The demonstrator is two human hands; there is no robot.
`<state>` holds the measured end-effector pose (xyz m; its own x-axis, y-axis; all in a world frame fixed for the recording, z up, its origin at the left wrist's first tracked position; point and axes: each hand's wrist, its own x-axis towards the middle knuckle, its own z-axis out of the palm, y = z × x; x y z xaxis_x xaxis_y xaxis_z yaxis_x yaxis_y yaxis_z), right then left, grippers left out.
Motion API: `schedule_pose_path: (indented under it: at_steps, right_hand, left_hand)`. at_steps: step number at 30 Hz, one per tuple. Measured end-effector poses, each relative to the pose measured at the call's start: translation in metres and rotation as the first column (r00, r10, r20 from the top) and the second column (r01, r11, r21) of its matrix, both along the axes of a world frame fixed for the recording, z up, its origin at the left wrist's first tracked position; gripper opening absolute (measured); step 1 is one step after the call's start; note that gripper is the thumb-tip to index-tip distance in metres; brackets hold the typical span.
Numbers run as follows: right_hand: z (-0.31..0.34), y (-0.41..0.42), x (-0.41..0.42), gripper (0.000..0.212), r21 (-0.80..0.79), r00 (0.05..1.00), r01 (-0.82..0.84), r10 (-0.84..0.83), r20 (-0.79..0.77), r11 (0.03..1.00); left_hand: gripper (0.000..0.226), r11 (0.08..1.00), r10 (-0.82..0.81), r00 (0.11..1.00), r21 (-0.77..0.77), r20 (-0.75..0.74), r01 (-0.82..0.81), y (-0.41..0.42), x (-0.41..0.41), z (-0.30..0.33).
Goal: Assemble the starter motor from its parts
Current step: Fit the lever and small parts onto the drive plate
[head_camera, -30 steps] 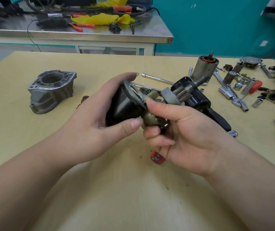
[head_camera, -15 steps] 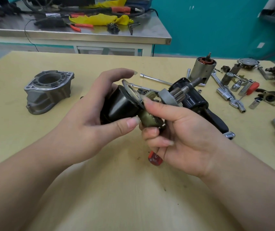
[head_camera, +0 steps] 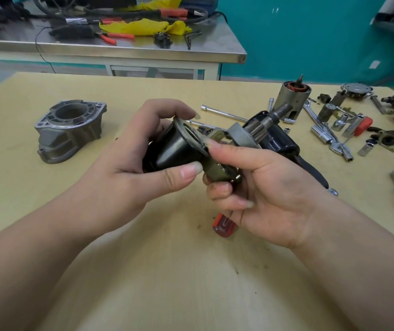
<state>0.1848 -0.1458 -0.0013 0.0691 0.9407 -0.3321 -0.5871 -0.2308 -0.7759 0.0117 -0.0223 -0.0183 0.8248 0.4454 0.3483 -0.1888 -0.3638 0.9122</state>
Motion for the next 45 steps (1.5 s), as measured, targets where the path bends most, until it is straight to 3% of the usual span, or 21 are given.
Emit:
schedule_pose_path:
  at_steps: [4,10,16,18,19,21,22,25,26,29,35,40,45]
  right_hand:
    - [0.000,-0.002,0.004,0.021,0.002,0.997,-0.049,0.049,-0.053,0.999]
    - [-0.005,0.001,0.000,0.022,-0.068,0.996,0.030,-0.024,0.082,0.997]
    - [-0.009,0.000,-0.005,0.032,0.049,0.979,0.073,-0.081,0.187,0.996]
    - [-0.013,0.001,-0.011,0.016,0.133,0.962,0.092,-0.122,0.243,0.987]
    - [-0.015,0.001,-0.014,0.012,0.161,0.944,0.100,-0.145,0.295,0.982]
    - [-0.020,0.002,-0.022,0.024,0.224,0.891,0.142,-0.223,0.396,0.964]
    - [-0.022,0.003,-0.027,0.030,0.279,0.875,0.172,-0.276,0.397,0.945]
    - [-0.027,0.003,-0.041,0.028,0.428,0.854,0.241,-0.400,0.333,0.871]
    - [-0.029,0.003,-0.045,0.032,0.451,0.849,0.256,-0.422,0.318,0.855]
    - [-0.026,0.002,-0.049,0.045,0.503,0.840,0.279,-0.462,0.284,0.818]
    - [-0.023,0.002,-0.045,0.054,0.484,0.822,0.273,-0.463,0.331,0.831]
    - [-0.024,0.003,-0.046,0.052,0.457,0.830,0.251,-0.433,0.353,0.853]
    - [-0.021,0.004,-0.041,0.049,0.397,0.798,0.263,-0.429,0.423,0.880]
  left_hand:
    - [0.052,1.000,-0.019,1.000,0.012,0.023,0.019,-0.001,0.001,-0.001]
    - [0.045,0.999,0.041,0.999,-0.026,-0.028,-0.042,0.001,0.002,-0.007]
    - [0.033,1.000,0.010,1.000,-0.022,-0.012,-0.011,0.005,0.002,-0.010]
    - [0.008,0.983,0.146,0.989,-0.112,0.009,-0.144,0.005,0.011,-0.008]
    - [0.015,0.947,0.276,0.961,-0.168,-0.014,-0.274,0.004,0.016,-0.008]
    - [0.027,0.878,0.427,0.903,-0.221,-0.039,-0.424,0.000,0.024,-0.009]
    - [0.027,0.866,0.465,0.885,-0.195,-0.022,-0.460,-0.003,0.025,-0.010]
    - [0.032,0.821,0.563,0.826,0.095,0.038,-0.563,-0.007,0.019,-0.016]
    - [0.030,0.812,0.565,0.822,0.127,0.068,-0.569,-0.007,0.019,-0.016]
    - [0.020,0.851,0.515,0.846,0.031,0.140,-0.524,-0.010,0.019,-0.010]
    - [0.038,0.893,0.442,0.866,-0.027,0.233,-0.448,-0.015,0.022,0.001]
    - [0.031,0.903,0.429,0.874,-0.116,0.228,-0.413,-0.015,0.018,-0.003]
    - [0.031,0.869,0.455,0.881,-0.282,0.127,-0.408,-0.012,0.020,-0.005]
